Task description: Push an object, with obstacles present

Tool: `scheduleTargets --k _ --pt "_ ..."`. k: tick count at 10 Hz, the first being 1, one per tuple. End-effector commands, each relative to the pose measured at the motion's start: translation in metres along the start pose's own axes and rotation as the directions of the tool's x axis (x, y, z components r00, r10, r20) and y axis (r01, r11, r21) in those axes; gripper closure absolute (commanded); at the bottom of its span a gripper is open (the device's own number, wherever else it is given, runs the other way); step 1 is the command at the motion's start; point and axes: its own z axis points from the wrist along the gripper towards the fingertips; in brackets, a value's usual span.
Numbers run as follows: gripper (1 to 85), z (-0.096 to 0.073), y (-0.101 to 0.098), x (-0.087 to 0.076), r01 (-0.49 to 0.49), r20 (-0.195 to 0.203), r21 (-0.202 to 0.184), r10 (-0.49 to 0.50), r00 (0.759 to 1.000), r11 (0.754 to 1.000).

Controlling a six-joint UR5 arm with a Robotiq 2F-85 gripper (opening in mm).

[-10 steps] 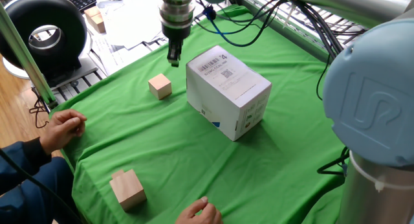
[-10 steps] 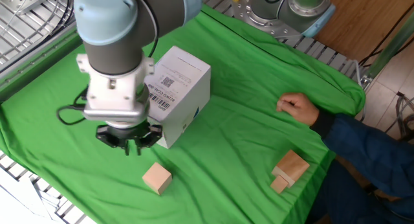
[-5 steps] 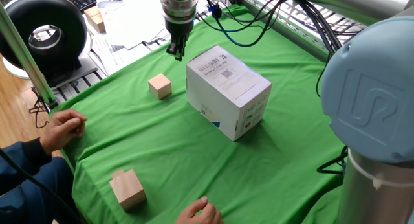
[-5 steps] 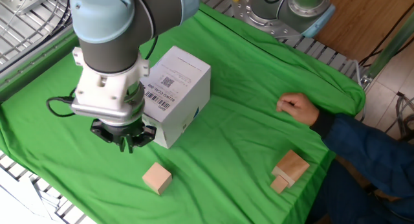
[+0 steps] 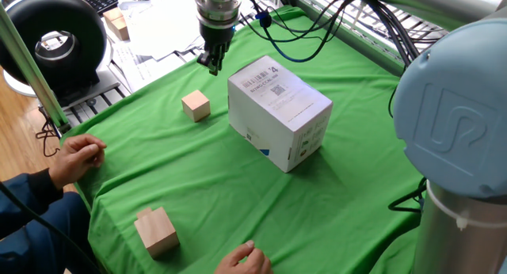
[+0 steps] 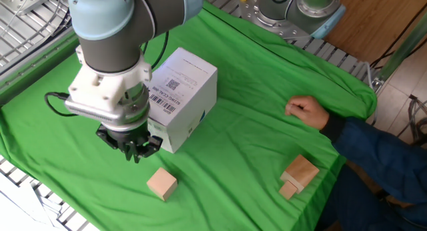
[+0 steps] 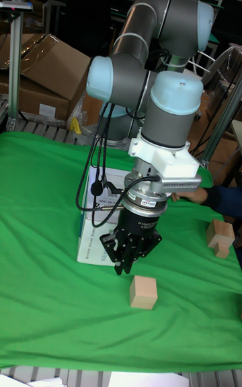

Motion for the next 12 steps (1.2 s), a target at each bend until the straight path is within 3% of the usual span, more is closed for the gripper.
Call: scheduleTargets --k 1,5,8,10,12 --pt "63.3 0.001 0.006 -0.019 -0.069 -0.003 -0.004 0.069 0.998 0.998" --pt "63.7 0.021 0.03 -0.054 -0.136 -0.051 -0.026 0.135 0.99 0.99" --pt "63.7 0.046 0.045 -0.043 -0.163 -0.125 -0.065 0.154 0.98 0.984" --pt "59.0 0.052 0.049 -0.042 -0.208 -0.138 -0.077 0.196 0.971 0.975" --pt "57.3 0.053 0.037 -0.042 -0.178 -0.129 -0.033 0.173 0.976 0.983"
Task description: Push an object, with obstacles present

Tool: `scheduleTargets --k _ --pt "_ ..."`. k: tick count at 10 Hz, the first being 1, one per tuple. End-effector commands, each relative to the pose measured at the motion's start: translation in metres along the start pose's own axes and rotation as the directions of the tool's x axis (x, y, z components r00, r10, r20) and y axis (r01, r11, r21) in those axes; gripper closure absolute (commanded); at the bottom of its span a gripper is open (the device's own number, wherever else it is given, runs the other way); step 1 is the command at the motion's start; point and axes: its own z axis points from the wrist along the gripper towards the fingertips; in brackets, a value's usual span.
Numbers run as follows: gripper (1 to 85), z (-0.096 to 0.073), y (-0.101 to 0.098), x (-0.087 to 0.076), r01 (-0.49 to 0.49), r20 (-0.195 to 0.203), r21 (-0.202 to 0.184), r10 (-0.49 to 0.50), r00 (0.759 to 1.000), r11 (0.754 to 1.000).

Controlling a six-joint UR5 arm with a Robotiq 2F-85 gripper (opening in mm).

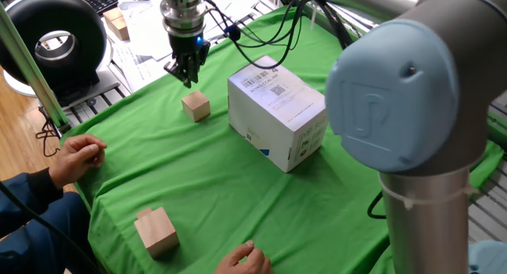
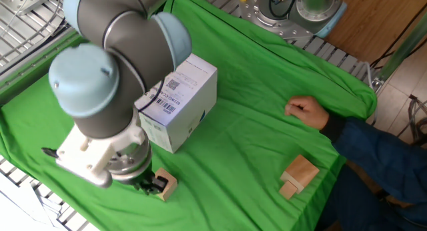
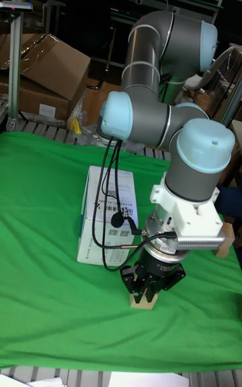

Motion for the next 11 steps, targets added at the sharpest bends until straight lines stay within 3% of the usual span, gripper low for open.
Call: scheduleTargets --k 1,2,4,8,9,11 --pt "57.3 0.004 -0.005 -0.012 0.0 0.032 0.02 -0.001 0.999 1.0" --pt "57.3 0.003 -0.011 -0.019 0.019 0.057 0.041 -0.022 0.998 0.999" --pt "57.3 0.0 -0.009 -0.029 -0.003 0.089 0.03 0.0 0.996 1.0" --pt "57.3 0.01 0.008 -0.017 -0.062 0.048 -0.015 0.063 0.997 0.998" --pt "57.7 0.014 0.01 -0.011 -0.07 0.025 -0.017 0.07 0.997 0.997" --pt "58.7 0.018 0.007 -0.008 -0.069 0.015 -0.002 0.069 0.997 0.998"
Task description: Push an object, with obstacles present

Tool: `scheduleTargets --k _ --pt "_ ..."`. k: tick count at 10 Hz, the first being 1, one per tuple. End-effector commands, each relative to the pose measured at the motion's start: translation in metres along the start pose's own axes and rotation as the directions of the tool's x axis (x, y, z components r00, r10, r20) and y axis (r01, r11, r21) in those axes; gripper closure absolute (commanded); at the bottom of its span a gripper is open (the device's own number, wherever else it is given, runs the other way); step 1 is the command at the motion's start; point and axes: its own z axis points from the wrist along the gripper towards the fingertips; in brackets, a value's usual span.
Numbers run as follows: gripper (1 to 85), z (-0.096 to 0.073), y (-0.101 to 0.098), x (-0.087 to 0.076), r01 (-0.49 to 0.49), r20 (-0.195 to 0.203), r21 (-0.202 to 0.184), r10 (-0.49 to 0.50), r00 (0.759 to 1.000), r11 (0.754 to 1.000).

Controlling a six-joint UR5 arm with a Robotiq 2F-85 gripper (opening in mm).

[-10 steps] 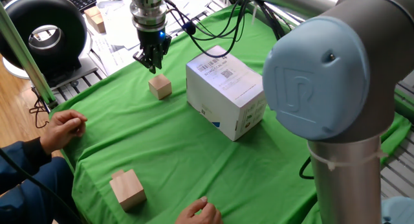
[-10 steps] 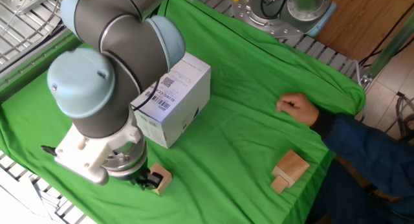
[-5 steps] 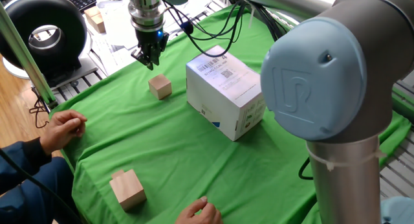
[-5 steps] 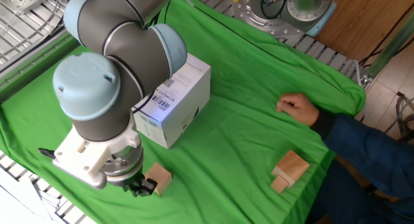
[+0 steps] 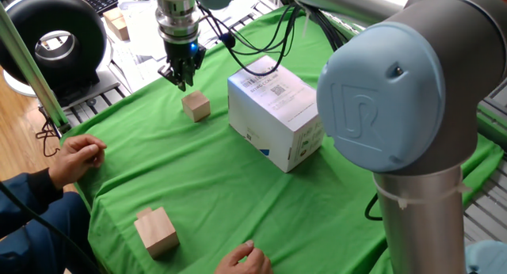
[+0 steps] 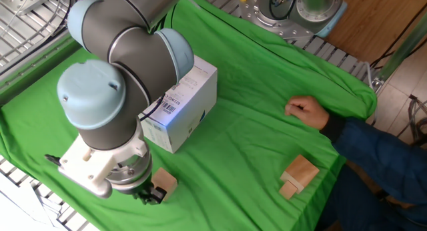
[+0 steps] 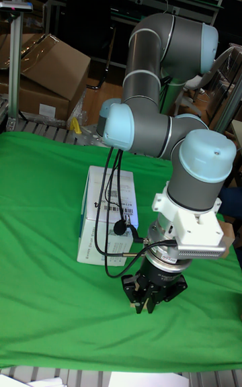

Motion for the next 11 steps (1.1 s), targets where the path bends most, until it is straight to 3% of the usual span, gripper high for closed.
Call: scheduleTargets --k 1,6,11 --pt "58.7 0.006 0.003 0.006 -0.024 -0.02 -0.006 0.024 1.0 1.0" --pt "61.7 0.011 0.008 0.023 -0.056 -0.077 -0.019 0.054 0.996 0.998" --pt "62.7 0.017 0.014 0.026 -0.071 -0.08 -0.036 0.068 0.994 0.997"
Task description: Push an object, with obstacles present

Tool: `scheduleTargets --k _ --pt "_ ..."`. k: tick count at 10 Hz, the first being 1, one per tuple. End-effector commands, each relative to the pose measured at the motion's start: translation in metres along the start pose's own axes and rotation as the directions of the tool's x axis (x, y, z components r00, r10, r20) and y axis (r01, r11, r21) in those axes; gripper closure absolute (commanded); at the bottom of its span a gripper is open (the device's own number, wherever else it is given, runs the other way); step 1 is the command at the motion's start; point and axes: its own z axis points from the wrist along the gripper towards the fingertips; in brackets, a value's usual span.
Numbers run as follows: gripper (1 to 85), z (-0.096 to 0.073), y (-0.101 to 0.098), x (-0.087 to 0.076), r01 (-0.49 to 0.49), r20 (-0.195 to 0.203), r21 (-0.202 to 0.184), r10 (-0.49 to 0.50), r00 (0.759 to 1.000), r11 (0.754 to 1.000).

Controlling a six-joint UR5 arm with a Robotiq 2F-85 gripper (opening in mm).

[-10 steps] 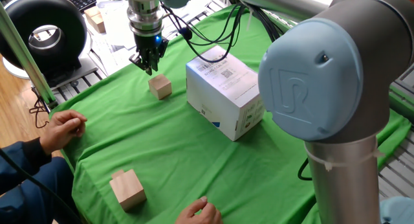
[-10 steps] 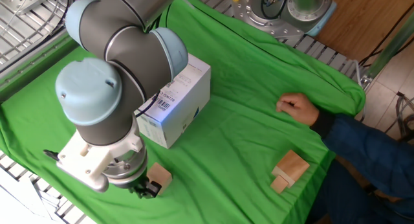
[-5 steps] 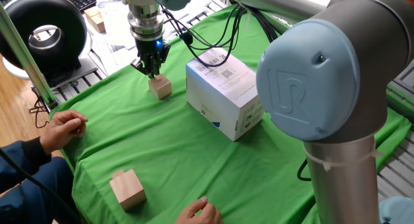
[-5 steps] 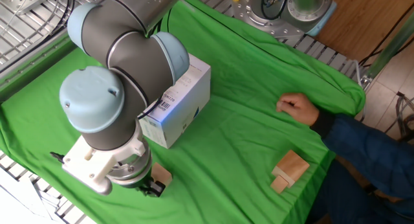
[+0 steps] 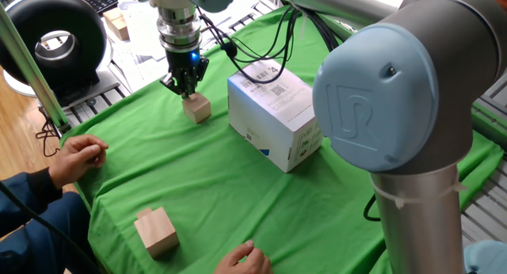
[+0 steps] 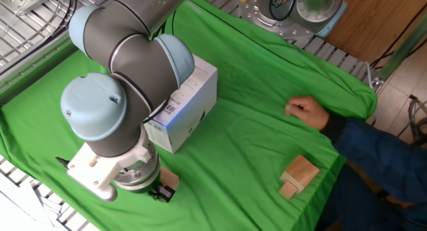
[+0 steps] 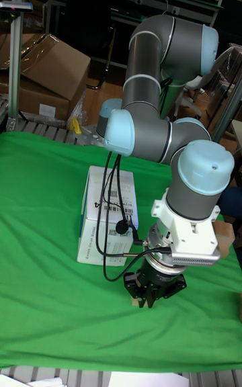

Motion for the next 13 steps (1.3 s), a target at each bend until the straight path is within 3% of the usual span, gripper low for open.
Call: scheduleTargets --k 1,6,9,13 --pt "62.7 0.005 0.004 0.003 -0.017 -0.001 -0.019 0.017 1.0 1.0" --pt "65.3 0.0 -0.001 0.016 -0.033 -0.042 -0.001 0.033 0.999 0.999" --pt "66.0 -0.01 0.007 0.024 -0.056 -0.052 -0.022 0.055 0.997 0.998" --pt "66.3 -0.01 0.013 0.031 -0.076 -0.053 -0.036 0.074 0.996 0.996"
